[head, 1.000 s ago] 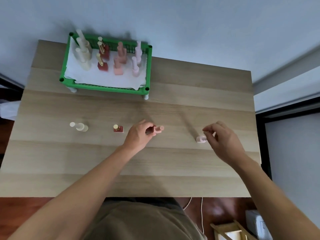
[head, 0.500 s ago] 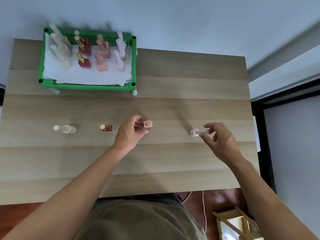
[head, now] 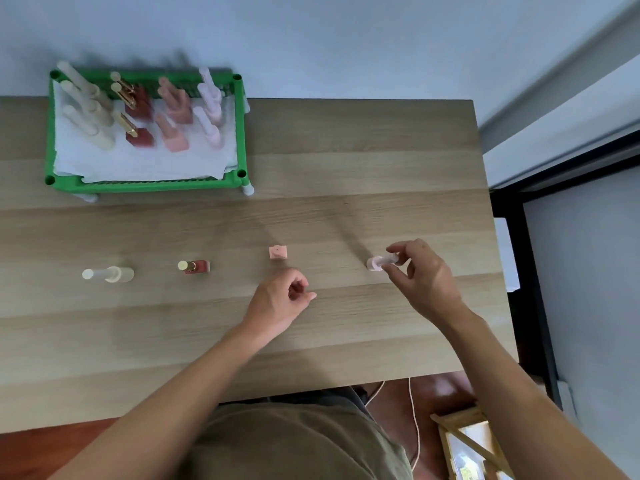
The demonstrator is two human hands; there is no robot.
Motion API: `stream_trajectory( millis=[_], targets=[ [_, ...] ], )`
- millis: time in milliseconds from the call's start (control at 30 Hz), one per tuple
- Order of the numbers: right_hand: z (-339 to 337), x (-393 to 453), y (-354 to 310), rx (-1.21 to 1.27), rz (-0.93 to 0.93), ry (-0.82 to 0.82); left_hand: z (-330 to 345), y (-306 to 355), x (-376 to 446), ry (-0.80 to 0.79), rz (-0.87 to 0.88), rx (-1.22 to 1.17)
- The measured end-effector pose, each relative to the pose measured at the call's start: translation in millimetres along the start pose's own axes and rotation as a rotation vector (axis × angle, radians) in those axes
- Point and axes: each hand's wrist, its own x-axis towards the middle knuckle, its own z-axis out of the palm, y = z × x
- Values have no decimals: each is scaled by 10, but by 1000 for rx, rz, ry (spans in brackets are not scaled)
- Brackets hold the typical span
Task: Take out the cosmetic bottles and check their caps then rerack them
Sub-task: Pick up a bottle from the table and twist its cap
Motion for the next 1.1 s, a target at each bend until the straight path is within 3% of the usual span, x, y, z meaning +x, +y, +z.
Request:
stream_trajectory(
  millis=[333,667,1100],
  targets=[
    [2,7,57,21,-29,57,299,453,416,-110,187,31],
    [-63,-2,188,76,24,73,532,887,823,-248,204,119],
    [-125,-61,322,48,71,50,522,961,812,-243,230,151]
  ],
)
